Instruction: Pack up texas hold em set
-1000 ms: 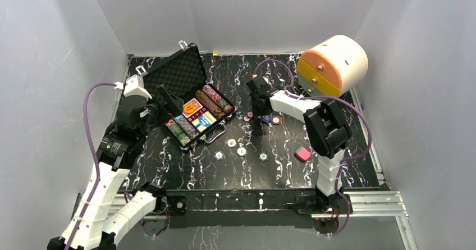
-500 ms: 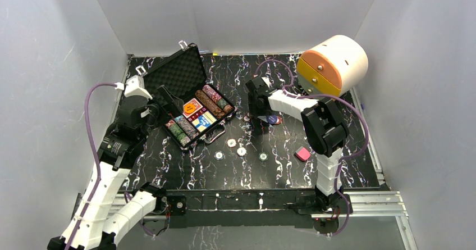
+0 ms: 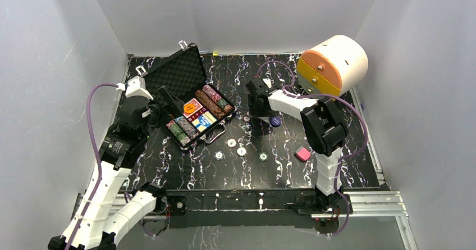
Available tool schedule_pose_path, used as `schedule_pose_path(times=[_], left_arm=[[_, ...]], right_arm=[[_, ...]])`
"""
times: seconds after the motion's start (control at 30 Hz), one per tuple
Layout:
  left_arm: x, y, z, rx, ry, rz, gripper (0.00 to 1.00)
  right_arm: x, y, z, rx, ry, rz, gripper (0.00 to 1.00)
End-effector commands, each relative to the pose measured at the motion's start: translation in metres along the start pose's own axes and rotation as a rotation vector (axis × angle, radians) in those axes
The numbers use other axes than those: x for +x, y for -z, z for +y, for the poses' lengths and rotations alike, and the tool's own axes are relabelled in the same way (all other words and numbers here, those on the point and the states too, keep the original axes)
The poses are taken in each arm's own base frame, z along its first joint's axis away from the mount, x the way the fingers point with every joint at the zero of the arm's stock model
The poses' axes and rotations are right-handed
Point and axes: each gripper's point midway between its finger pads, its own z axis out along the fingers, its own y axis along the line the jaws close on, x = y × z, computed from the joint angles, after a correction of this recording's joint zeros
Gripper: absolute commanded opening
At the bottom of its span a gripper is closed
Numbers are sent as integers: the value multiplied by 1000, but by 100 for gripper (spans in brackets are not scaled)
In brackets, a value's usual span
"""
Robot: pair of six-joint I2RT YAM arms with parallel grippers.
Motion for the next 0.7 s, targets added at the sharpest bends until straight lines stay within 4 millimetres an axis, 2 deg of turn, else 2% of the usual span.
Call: schedule_pose_path(times=[0.0,0.23,0.4,0.67], left_arm=[[-2,0,3,-8,-7,-18,98],[-2,0,4,-12,-7,-19,98],[-1,0,4,-14,-7,-18,98],[-1,0,5,-16,-11,-20,98]], right_arm=[[-1,0,-1,7,-13,18,79],[1,-3,-4,26,-8,23,81],[6,-6,1,-7,-14,50,80],[11,-9,4,-30,-23,66,60]])
